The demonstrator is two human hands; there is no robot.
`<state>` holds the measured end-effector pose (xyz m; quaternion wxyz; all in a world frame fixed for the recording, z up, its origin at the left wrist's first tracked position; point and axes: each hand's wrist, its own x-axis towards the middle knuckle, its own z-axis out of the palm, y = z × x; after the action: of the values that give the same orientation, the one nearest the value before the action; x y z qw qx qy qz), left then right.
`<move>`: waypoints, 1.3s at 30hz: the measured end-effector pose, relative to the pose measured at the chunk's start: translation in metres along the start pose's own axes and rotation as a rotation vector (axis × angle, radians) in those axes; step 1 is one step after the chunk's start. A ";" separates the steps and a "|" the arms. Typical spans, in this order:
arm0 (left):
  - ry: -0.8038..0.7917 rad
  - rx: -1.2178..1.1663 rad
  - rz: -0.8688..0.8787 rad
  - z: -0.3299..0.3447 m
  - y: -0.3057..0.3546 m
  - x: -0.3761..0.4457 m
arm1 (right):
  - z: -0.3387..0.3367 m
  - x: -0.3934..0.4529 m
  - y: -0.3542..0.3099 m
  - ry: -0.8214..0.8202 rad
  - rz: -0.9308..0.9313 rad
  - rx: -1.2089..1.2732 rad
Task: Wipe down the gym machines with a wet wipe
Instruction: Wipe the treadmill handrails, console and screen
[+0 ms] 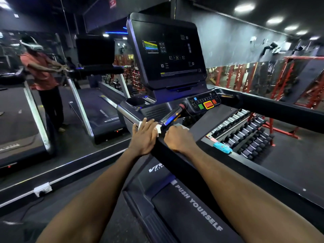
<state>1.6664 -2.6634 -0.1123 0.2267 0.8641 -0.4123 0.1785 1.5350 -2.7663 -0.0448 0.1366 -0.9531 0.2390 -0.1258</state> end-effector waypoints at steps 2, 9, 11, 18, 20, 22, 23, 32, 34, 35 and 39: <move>-0.018 0.008 0.079 -0.001 0.000 0.001 | 0.004 0.006 -0.006 -0.013 -0.003 -0.011; -0.015 -0.001 0.012 -0.002 -0.035 0.026 | 0.012 0.024 -0.022 0.014 -0.004 -0.025; -0.006 -0.015 0.105 0.002 -0.032 0.026 | 0.014 0.027 -0.025 0.015 -0.002 -0.034; 0.034 -0.089 0.091 0.003 -0.059 0.043 | 0.022 0.046 -0.038 0.041 -0.027 -0.073; 0.006 -0.089 0.204 0.007 -0.057 0.040 | 0.025 0.052 -0.040 0.043 -0.031 -0.088; 0.006 -0.092 0.267 0.009 -0.062 0.039 | 0.027 0.059 -0.043 0.058 -0.023 -0.100; 0.031 -0.096 0.240 0.011 -0.068 0.039 | 0.029 0.061 -0.045 0.072 -0.022 -0.105; 0.010 -0.032 0.418 0.000 -0.088 0.044 | 0.034 0.072 -0.048 0.099 -0.012 -0.067; 0.010 -0.107 0.422 0.002 -0.090 0.044 | 0.033 0.074 -0.050 0.087 -0.014 -0.053; 0.028 -0.125 0.420 0.006 -0.091 0.044 | 0.033 0.076 -0.050 0.081 -0.012 -0.048; 0.145 -0.219 0.316 0.017 -0.080 0.045 | 0.035 0.084 -0.048 0.059 -0.002 -0.015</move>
<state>1.7589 -2.6564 -0.1240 0.3176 0.7436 -0.5424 0.2279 1.6379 -2.7597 -0.0475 0.1222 -0.9502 0.2429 -0.1522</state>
